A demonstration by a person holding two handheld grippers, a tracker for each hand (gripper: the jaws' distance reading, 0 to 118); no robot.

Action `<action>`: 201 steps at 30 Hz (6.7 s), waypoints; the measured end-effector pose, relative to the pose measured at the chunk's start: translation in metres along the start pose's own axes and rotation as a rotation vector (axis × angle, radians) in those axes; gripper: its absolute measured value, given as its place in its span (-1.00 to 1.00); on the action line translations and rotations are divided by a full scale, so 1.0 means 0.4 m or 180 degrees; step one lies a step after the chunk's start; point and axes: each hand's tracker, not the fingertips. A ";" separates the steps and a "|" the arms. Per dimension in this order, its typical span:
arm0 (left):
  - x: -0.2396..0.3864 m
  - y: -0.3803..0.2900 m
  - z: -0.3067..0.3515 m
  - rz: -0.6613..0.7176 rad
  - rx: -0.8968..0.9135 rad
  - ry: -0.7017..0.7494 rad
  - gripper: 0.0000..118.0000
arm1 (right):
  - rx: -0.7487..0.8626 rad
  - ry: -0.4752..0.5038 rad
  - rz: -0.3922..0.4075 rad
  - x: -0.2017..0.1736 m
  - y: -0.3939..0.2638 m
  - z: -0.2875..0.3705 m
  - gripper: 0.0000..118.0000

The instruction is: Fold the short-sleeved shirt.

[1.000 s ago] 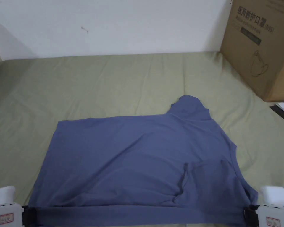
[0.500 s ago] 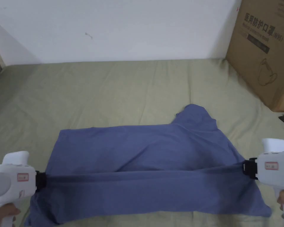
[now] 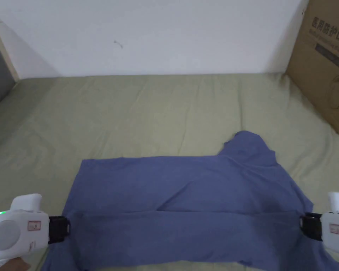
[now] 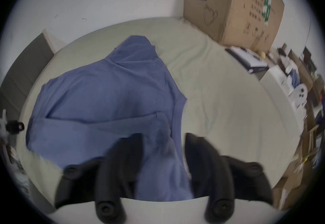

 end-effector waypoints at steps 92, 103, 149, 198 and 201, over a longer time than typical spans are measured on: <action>0.073 0.091 -0.024 0.0181 0.0033 -0.0182 -1.00 | -0.0770 0.0233 0.0048 -0.018 0.302 -0.453 0.24; 0.078 0.255 -0.221 0.0195 -0.0255 -0.0349 0.62 | -0.0760 0.0154 0.0085 -0.064 0.309 -0.411 -1.00; -0.104 -0.211 0.044 0.0323 -0.0598 -0.0497 0.29 | -0.0595 0.0470 0.0149 0.056 -0.298 0.165 0.49; -0.209 -0.289 0.053 0.2205 -0.0521 -0.1083 -0.83 | 0.0587 0.1000 0.0553 -0.429 -0.210 0.241 -1.00; -0.155 -0.273 0.079 0.2052 -0.0405 -0.1104 -0.84 | 0.0554 0.0904 0.0454 -0.397 -0.222 0.238 -1.00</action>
